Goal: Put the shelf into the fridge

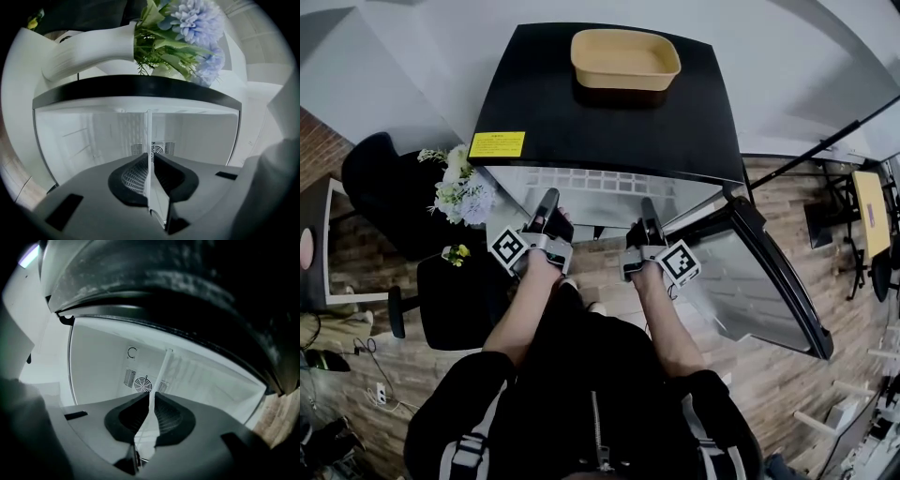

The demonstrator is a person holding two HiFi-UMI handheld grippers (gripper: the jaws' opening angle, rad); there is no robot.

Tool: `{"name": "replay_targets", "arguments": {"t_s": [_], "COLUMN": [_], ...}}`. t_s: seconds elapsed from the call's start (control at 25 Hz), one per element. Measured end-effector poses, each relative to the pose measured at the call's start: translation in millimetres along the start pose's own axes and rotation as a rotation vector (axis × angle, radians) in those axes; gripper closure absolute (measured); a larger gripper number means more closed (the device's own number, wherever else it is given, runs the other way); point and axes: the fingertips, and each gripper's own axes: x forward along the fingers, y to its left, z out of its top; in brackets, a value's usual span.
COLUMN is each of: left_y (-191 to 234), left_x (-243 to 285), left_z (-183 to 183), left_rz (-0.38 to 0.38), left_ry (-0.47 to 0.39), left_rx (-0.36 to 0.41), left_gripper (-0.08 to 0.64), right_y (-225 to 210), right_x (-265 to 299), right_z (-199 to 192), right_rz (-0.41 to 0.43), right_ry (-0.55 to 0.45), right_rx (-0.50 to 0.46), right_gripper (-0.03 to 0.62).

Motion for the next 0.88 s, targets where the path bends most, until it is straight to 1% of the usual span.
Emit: {"name": "replay_targets", "arguments": {"t_s": [0.12,0.2,0.28,0.36,0.48,0.52,0.56,0.6,0.64,0.76,0.88], "left_y": [-9,-16,-23,-31,-39,-40,-38,-36,-36,-48,-57], "left_x": [-10,-17,-24,-31,-40,-45,-51,-58,-63,-70,-83], "left_z": [-1,-4,-6,-8,-15,-17,-16,-13,-12,-20,-30], "left_rz": [-0.014,-0.021,-0.031,-0.041,-0.035,-0.01,0.039,0.093,0.114,0.08,0.102], "left_ry": [0.005,0.017,0.024,0.03,0.051,0.058,0.066,0.077,0.09,0.129,0.164], "left_rx": [0.047,0.104,0.156,0.208,0.29,0.327,0.398,0.493,0.575,0.728,0.89], "left_gripper": [0.52,0.52,0.52,0.52,0.52,0.522,0.522,0.523,0.523,0.523,0.523], "right_y": [9,8,4,5,10,11,12,11,11,16,23], "right_x": [-7,-16,-25,-33,-43,-46,-50,-53,-56,-68,-81], "right_z": [-4,-7,-11,-14,-17,-19,-21,-23,-26,-32,-38], "right_rz": [0.017,-0.016,-0.064,-0.091,-0.09,-0.086,-0.086,-0.088,-0.09,-0.094,-0.091], "right_ry": [0.019,0.041,0.069,0.1,0.142,0.155,0.168,0.183,0.197,0.227,0.25], "right_rx": [-0.038,-0.076,-0.127,-0.192,-0.294,-0.32,-0.348,-0.376,-0.403,-0.491,-0.559], "right_gripper": [0.566,0.572,0.575,0.586,0.595,0.595,0.595,0.595,0.595,0.595,0.595]}}
